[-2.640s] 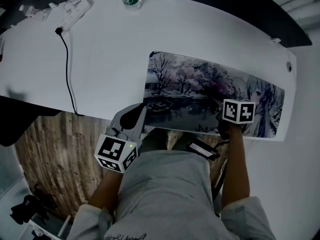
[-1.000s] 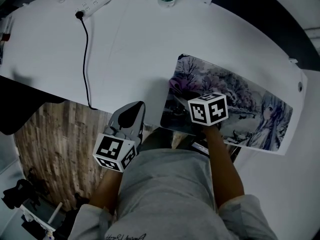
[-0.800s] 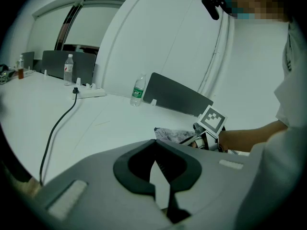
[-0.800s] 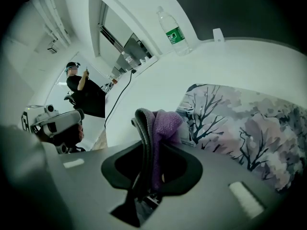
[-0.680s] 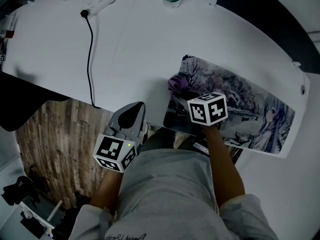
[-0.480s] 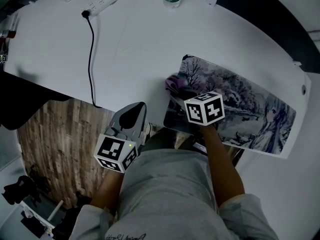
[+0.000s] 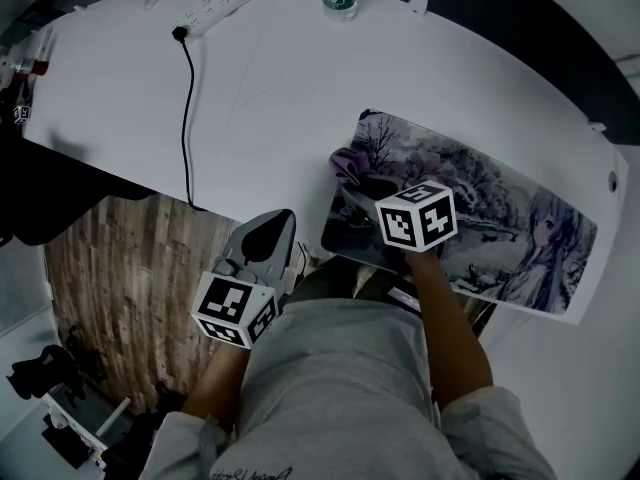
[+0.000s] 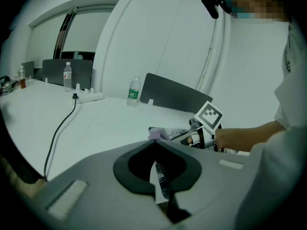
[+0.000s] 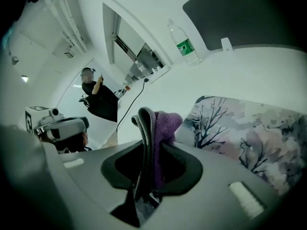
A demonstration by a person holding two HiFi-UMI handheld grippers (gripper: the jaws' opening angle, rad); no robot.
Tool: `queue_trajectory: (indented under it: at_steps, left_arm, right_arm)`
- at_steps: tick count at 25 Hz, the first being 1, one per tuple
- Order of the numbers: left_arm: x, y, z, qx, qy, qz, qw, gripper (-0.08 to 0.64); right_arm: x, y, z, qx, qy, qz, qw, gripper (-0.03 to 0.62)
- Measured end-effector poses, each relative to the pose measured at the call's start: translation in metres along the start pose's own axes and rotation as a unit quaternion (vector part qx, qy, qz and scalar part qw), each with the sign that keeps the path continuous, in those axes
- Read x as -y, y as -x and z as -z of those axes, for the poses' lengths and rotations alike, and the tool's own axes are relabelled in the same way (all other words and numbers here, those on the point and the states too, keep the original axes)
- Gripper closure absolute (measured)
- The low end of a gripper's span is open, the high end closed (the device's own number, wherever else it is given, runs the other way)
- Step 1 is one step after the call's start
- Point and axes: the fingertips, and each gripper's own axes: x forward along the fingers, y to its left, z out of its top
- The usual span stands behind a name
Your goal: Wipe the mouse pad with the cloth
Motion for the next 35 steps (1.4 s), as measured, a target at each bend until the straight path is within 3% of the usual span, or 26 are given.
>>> queue_trajectory:
  at_steps: [6, 16, 27, 35]
  left_arm:
    - [0.051, -0.023, -0.002, -0.006, -0.021, 0.040, 0.9990, 0.547]
    - [0.166, -0.078, -0.008, -0.029, -0.071, 0.127, 0.9889, 0.547]
    - [0.294, -0.127, -0.001, -0.054, -0.115, 0.199, 0.9717, 0.548]
    - [0.370, -0.155, 0.013, -0.068, -0.133, 0.237, 0.9598, 0.548]
  right_arm:
    - [0.008, 0.056, 0.004, 0.031, 0.004, 0.008, 0.999, 0.495]
    - [0.066, 0.178, 0.049, 0.079, -0.039, 0.073, 0.993, 0.495]
    - [0.145, 0.315, 0.120, 0.128, -0.099, 0.153, 0.975, 0.495]
    - [0.198, 0.401, 0.189, 0.148, -0.157, 0.208, 0.954, 0.495]
